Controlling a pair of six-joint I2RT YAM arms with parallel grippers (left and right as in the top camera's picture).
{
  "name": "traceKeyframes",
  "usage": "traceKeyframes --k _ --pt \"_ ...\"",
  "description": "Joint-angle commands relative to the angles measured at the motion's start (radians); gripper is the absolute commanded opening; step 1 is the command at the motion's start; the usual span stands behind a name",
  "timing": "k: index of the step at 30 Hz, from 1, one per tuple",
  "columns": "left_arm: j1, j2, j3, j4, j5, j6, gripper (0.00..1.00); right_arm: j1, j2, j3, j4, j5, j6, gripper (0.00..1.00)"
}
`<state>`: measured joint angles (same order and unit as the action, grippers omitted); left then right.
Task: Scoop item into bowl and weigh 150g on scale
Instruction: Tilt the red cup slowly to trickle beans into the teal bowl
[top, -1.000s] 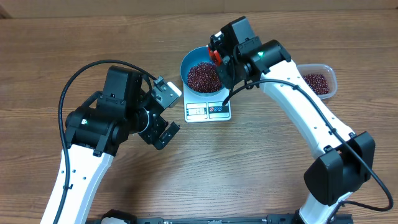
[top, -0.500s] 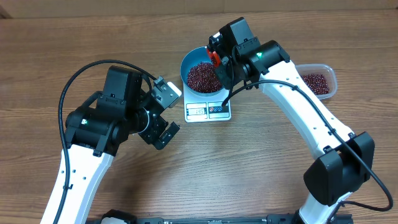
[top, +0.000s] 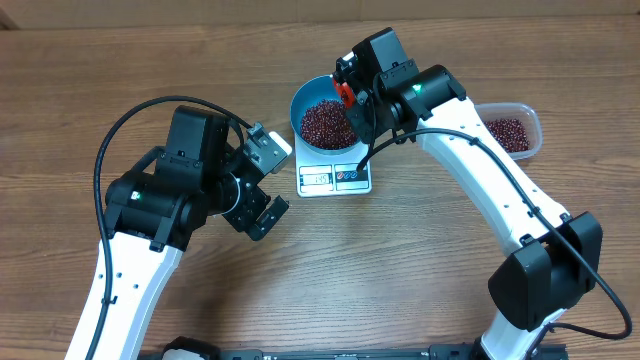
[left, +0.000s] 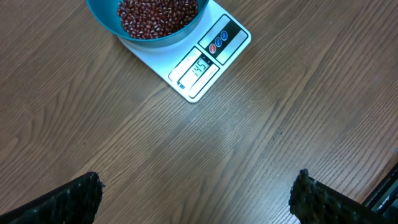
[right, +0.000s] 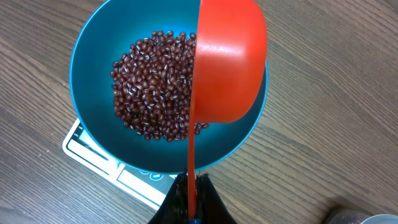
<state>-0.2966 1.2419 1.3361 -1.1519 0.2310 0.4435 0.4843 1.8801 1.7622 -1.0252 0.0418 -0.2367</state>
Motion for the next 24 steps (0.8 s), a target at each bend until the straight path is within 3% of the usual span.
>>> traceKeyframes --k 1,24 --pt "0.002 0.002 0.023 0.004 0.005 -0.01 1.0 0.01 -0.03 0.024 0.007 0.01 -0.004 0.04" --pt "0.002 0.002 0.023 0.004 0.005 -0.01 1.0 0.026 -0.03 0.024 0.009 0.082 -0.062 0.04"
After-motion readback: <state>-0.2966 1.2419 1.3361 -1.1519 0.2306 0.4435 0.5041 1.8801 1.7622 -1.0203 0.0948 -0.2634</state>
